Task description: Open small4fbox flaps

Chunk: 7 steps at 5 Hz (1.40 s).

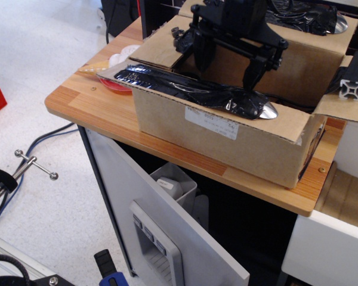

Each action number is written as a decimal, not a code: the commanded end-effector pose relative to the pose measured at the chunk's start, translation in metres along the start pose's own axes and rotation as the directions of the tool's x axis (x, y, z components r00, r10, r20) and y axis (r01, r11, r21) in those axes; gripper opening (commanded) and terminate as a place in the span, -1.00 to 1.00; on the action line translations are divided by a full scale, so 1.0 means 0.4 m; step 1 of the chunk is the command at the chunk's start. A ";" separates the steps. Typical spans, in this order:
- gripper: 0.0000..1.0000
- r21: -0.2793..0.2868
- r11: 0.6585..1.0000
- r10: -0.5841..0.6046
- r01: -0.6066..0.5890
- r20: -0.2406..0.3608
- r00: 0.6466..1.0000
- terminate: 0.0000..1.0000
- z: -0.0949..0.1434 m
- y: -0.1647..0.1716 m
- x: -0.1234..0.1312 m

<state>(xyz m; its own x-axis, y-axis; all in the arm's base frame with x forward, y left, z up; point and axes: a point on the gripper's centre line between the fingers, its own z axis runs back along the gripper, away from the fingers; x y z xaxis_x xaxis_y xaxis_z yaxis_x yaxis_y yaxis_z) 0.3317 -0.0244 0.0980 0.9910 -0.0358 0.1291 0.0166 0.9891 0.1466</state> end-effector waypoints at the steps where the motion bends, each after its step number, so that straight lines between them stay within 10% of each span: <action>1: 1.00 -0.022 1.000 -0.005 0.006 0.053 0.999 -1.00 -0.011 0.026 -0.005; 7: 1.00 0.265 0.959 -0.116 0.102 0.041 0.992 -1.00 0.067 0.137 0.001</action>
<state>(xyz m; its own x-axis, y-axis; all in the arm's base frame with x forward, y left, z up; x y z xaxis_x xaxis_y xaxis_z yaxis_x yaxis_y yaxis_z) 0.3223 0.0163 0.1083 0.9811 -0.1778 0.0763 0.1331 0.9062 0.4013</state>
